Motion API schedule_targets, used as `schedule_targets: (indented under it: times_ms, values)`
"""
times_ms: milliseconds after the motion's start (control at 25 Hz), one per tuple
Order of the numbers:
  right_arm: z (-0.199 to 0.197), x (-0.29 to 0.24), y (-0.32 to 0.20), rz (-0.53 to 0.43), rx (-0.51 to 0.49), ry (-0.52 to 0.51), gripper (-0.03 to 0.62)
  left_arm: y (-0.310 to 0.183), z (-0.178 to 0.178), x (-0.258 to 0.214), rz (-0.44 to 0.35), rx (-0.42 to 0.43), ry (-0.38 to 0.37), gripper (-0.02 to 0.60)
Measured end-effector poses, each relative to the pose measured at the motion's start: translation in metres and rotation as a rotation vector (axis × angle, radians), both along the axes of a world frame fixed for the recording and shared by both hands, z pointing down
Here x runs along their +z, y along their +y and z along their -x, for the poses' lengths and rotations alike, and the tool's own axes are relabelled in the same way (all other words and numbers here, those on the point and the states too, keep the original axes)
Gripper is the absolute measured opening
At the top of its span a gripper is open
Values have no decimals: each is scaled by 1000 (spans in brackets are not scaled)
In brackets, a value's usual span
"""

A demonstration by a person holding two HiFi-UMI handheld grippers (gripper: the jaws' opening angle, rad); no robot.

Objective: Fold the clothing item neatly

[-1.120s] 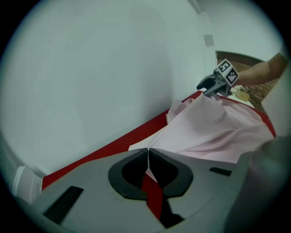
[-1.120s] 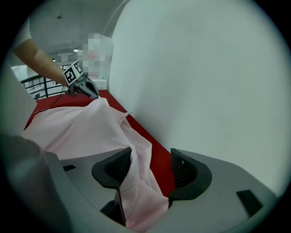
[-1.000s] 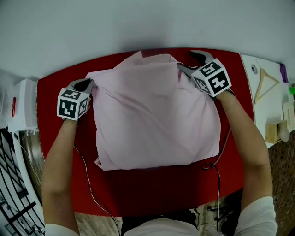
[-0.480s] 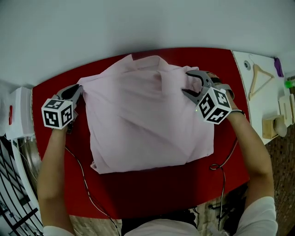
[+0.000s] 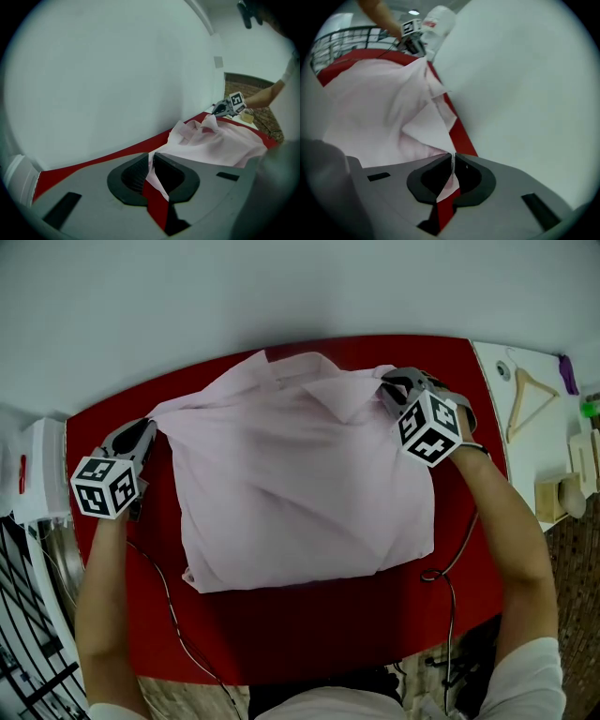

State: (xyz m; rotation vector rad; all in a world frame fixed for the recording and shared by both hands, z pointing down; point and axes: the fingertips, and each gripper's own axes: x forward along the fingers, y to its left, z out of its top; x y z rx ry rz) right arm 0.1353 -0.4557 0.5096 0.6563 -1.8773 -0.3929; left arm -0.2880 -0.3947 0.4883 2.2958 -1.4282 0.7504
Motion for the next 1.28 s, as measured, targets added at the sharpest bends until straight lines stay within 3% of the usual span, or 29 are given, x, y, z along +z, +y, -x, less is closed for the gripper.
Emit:
schedule_targets:
  times_ms: [120,280,480,600,720,880,1000,1120,1280]
  values:
    - [-8,-17,-35,33,198,-192,31,-8,-2,-3,-11,-13,6,18]
    - [-28,-16,-71,89,399,-325,31,-21,-5,-2,-30,-23,-2,18]
    - [-50,9,-97,323,799,-655,38,-36,-2,12,-19,-46,-28,18]
    - [-61,18,-113,337,943,-789,204,-38,2,28,24,-70,-22,18]
    - [-67,7,-127,240,943,-792,232,-39,4,36,35,-79,-19,18]
    - [-75,-19,-135,105,871,-767,232,-43,3,33,15,-81,17,18]
    - [-63,-15,-118,181,757,-774,232,-42,3,32,10,-67,37,35]
    - [-48,6,-73,306,620,-712,232,-34,5,33,46,-21,60,162]
    - [-49,17,-19,348,523,-628,232,-16,20,27,79,18,62,201]
